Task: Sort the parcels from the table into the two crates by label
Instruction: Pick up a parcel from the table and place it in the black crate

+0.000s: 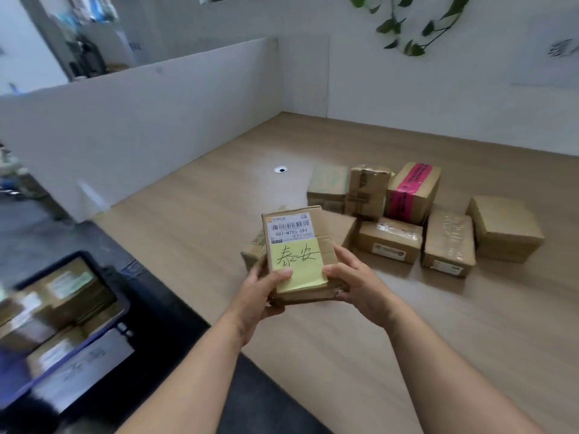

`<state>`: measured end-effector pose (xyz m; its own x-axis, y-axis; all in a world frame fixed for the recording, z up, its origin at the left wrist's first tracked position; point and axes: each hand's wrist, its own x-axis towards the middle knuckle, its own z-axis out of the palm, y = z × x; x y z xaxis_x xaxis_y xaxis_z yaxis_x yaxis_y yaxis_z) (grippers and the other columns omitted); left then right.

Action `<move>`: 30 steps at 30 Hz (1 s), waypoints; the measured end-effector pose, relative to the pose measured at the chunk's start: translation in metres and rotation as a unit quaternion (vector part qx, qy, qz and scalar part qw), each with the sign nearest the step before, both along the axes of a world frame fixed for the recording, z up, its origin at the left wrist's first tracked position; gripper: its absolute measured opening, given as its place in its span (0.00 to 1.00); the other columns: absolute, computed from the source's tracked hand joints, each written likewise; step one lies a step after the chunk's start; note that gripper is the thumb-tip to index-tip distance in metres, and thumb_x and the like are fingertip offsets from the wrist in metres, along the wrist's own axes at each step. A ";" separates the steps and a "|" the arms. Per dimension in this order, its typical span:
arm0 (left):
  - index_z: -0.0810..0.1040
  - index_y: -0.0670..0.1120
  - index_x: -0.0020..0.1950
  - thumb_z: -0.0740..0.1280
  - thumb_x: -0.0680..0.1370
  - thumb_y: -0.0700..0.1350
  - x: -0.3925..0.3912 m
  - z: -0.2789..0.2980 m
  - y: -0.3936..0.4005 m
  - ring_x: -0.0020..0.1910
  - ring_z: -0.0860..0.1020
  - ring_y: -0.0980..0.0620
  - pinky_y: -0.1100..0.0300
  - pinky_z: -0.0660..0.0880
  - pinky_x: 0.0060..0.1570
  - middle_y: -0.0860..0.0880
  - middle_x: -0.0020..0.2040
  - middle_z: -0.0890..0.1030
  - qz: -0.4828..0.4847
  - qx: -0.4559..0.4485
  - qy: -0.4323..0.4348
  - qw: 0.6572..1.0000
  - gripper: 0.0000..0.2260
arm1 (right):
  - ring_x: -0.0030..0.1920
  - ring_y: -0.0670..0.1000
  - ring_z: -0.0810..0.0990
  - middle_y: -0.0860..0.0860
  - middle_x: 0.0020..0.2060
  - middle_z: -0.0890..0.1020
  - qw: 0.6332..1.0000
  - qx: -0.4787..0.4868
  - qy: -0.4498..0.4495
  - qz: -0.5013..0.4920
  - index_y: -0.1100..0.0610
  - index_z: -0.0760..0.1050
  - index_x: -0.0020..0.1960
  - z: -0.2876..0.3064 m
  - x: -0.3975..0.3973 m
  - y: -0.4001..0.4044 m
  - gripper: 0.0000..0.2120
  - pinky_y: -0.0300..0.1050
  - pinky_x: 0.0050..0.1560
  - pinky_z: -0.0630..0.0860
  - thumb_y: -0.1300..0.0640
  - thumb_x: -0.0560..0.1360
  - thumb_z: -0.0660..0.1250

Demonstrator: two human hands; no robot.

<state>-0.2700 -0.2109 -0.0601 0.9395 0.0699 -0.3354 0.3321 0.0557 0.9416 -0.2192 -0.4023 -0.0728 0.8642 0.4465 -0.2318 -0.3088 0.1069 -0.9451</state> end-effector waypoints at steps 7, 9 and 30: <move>0.69 0.59 0.68 0.70 0.67 0.54 -0.046 -0.009 0.051 0.56 0.80 0.49 0.52 0.77 0.51 0.54 0.56 0.83 0.096 0.016 0.016 0.995 0.30 | 0.52 0.51 0.84 0.51 0.55 0.84 0.988 -0.026 -0.021 0.154 0.36 0.62 0.72 -0.013 -0.003 0.050 0.45 0.54 0.58 0.77 0.48 0.57 0.73; 0.69 0.57 0.68 0.71 0.70 0.51 -0.060 -0.013 0.062 0.55 0.80 0.49 0.51 0.78 0.51 0.52 0.56 0.83 0.124 0.014 0.026 0.992 0.27 | 0.52 0.51 0.84 0.50 0.54 0.85 0.984 -0.033 -0.019 0.177 0.37 0.63 0.71 -0.015 -0.005 0.066 0.43 0.51 0.54 0.79 0.50 0.58 0.73; 0.65 0.56 0.74 0.63 0.68 0.68 -0.226 -0.004 0.290 0.66 0.72 0.53 0.49 0.70 0.66 0.55 0.66 0.74 0.367 0.195 -0.004 0.910 0.36 | 0.58 0.55 0.82 0.49 0.58 0.83 0.935 -0.058 -0.044 0.347 0.35 0.68 0.68 -0.006 -0.083 0.350 0.36 0.60 0.60 0.77 0.50 0.61 0.72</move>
<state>-0.4956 0.0789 -0.0638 0.5935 0.7917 -0.1449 0.3337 -0.0782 0.9394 -0.3022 -0.0522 -0.0783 0.3938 0.8832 -0.2548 -0.1857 -0.1950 -0.9631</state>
